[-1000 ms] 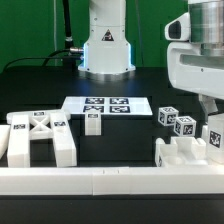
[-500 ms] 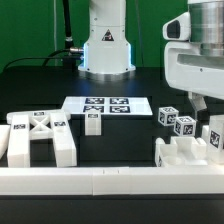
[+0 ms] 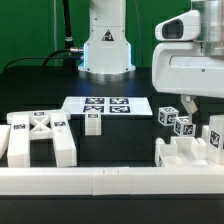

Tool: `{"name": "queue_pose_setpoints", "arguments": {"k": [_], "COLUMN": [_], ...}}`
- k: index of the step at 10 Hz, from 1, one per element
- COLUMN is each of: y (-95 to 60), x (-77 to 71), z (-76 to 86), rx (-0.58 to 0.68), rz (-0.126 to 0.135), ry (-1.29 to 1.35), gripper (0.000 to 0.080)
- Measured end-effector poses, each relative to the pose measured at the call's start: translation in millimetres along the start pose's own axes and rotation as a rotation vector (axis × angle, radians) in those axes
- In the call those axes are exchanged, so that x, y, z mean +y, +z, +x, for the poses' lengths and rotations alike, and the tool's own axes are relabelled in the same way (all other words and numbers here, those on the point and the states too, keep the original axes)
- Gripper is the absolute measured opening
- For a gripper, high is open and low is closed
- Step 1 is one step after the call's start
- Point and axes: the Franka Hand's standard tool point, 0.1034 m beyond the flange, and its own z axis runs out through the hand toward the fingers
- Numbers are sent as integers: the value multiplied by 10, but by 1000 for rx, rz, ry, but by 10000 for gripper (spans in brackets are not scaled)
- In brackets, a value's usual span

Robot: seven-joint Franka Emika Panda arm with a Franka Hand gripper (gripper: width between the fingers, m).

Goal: Assemble chair

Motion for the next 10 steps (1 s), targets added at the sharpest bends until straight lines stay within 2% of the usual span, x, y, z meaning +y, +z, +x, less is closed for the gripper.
{"name": "queue_pose_setpoints", "arguments": {"k": [3,5,8,9,10], "y": [5,-13,-11,-11,-11], "x": [-27,-98,-108,-109,-108], "z": [-28,5,12,13,13], "rx": [18,30,28,28,28], "rz": [-44,-78,-87,-87,-87], "ry": [-356,-588,-755,-750,-750], "gripper": [649,649,649,561,408]}}
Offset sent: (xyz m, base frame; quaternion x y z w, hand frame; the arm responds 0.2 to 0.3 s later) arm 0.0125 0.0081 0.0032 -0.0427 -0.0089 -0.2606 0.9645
